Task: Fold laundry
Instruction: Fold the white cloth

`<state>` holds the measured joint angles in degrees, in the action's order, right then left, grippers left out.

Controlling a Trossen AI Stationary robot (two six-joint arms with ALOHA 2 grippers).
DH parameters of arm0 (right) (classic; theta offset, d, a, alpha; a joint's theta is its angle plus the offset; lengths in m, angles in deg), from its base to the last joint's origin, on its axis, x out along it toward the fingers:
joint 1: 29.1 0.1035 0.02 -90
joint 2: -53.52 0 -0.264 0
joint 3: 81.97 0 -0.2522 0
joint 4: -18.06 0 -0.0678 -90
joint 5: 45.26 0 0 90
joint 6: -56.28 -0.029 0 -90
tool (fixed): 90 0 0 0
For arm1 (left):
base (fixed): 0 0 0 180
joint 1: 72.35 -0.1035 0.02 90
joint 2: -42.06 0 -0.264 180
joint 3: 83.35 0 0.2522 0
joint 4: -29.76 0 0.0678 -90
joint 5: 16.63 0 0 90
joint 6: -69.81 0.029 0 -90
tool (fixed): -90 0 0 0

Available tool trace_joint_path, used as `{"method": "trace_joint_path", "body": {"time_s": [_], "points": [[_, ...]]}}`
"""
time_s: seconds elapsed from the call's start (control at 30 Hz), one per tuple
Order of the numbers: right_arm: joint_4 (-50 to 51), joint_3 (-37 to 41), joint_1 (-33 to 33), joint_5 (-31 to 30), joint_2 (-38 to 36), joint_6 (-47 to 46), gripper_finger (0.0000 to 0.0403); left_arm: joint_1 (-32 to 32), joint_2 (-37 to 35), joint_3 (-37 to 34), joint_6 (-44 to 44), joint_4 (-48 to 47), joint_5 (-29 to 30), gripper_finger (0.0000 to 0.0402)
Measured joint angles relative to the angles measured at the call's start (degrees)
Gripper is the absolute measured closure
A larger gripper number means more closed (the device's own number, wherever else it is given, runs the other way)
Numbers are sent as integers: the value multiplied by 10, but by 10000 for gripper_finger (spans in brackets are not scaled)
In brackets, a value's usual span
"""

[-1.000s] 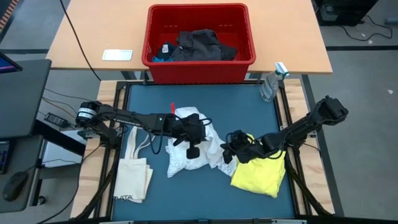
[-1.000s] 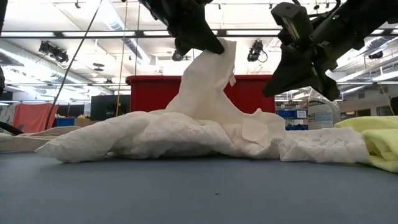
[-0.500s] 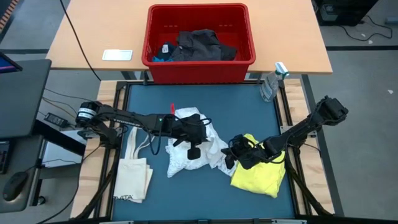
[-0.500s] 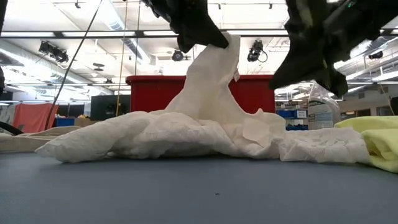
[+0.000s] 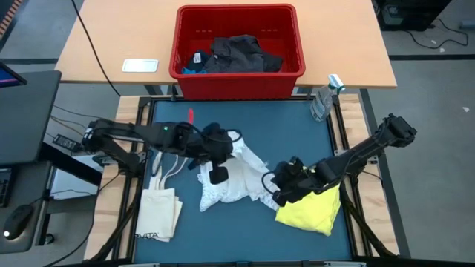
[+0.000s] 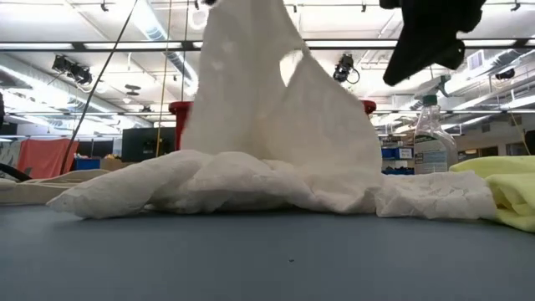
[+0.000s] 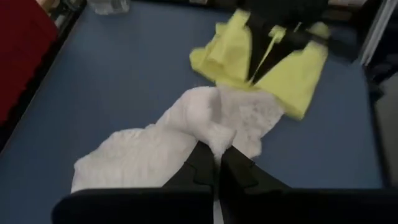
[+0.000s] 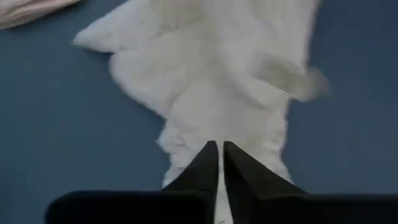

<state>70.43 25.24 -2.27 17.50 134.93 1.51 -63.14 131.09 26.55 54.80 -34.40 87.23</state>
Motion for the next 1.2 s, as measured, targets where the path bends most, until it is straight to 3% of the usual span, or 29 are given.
{"method": "trace_joint_path", "body": {"time_s": [0.27, 0.53, 0.6, 0.7, 0.8, 0.9, 1.0, 1.1, 1.13, 1.2], "points": [[-51, 3, 0, -17, -2, 4, 250, 28, 0, 98, -14, -73, 65, 397], [-271, 42, 4, 16, 20, 43, 81, 12, 0, 108, -11, -96, 76, 397], [-259, 53, 8, -20, 35, 7, 54, 9, 0, 108, -14, -98, 76, 398], [-254, 67, -2, -73, 61, -40, 45, 9, 0, 108, -14, -95, 76, 398], [-346, 72, -34, -24, 99, -18, 62, 9, 0, 108, -12, -95, 76, 398], [-409, 64, -52, -4, 138, 17, 108, 5, 0, 108, -7, -98, 75, 398], [-366, 45, -65, 12, 150, 19, 200, 4, -3, 112, -9, -121, 78, 398], [-282, 30, -69, 14, 122, 30, 343, 7, -6, 141, -25, -181, 97, 398], [-258, 25, -66, 11, 106, 51, 372, 7, -6, 159, -33, -212, 103, 398], [-189, 6, -64, 3, 68, 82, 387, 8, -6, 196, -43, -262, 108, 398]]}}
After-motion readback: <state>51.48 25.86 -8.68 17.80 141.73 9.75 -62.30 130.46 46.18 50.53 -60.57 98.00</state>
